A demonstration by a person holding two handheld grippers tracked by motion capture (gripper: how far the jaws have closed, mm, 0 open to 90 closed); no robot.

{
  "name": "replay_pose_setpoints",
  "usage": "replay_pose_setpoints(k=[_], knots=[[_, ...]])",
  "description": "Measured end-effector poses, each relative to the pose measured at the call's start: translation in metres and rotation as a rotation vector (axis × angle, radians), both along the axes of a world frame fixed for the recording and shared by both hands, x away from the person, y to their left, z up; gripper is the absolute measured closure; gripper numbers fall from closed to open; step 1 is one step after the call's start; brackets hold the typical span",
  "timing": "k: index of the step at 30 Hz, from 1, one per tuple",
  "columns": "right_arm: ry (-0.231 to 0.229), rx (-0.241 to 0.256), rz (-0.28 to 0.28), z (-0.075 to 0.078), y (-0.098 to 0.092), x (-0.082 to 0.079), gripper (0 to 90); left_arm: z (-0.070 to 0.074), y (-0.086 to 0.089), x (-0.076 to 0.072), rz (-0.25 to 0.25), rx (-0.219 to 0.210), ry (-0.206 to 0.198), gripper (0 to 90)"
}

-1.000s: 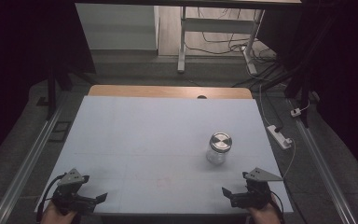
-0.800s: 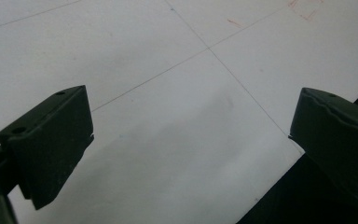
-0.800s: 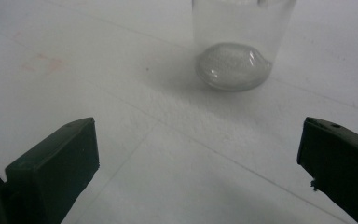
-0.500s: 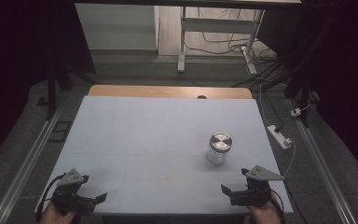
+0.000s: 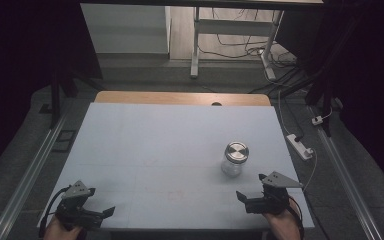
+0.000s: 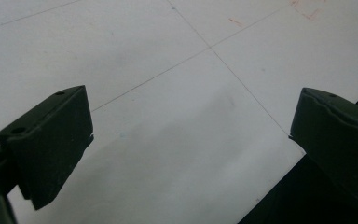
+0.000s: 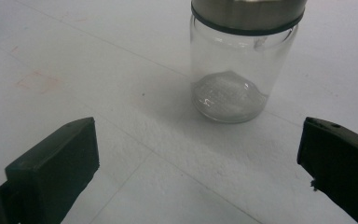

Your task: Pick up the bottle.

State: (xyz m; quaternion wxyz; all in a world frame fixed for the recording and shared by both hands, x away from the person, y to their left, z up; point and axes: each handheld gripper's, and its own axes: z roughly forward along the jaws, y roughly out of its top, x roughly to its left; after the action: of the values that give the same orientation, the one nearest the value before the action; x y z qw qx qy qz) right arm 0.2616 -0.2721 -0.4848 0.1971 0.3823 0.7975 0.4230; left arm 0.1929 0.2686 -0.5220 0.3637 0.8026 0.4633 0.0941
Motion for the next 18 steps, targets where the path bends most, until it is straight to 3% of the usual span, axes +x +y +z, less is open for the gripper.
replay_pose_setpoints(k=[11, 18], knots=[[-0.001, 0.02, -0.005, -0.001, 0.006, 0.022, 0.0, 0.0, -0.001, 0.0, 0.001, 0.006, 0.003, 0.0], [0.043, 0.001, 0.005, -0.006, 0.011, 0.034, 0.0, -0.001, -0.002, 0.0, 0.002, 0.014, 0.001, 0.0]])
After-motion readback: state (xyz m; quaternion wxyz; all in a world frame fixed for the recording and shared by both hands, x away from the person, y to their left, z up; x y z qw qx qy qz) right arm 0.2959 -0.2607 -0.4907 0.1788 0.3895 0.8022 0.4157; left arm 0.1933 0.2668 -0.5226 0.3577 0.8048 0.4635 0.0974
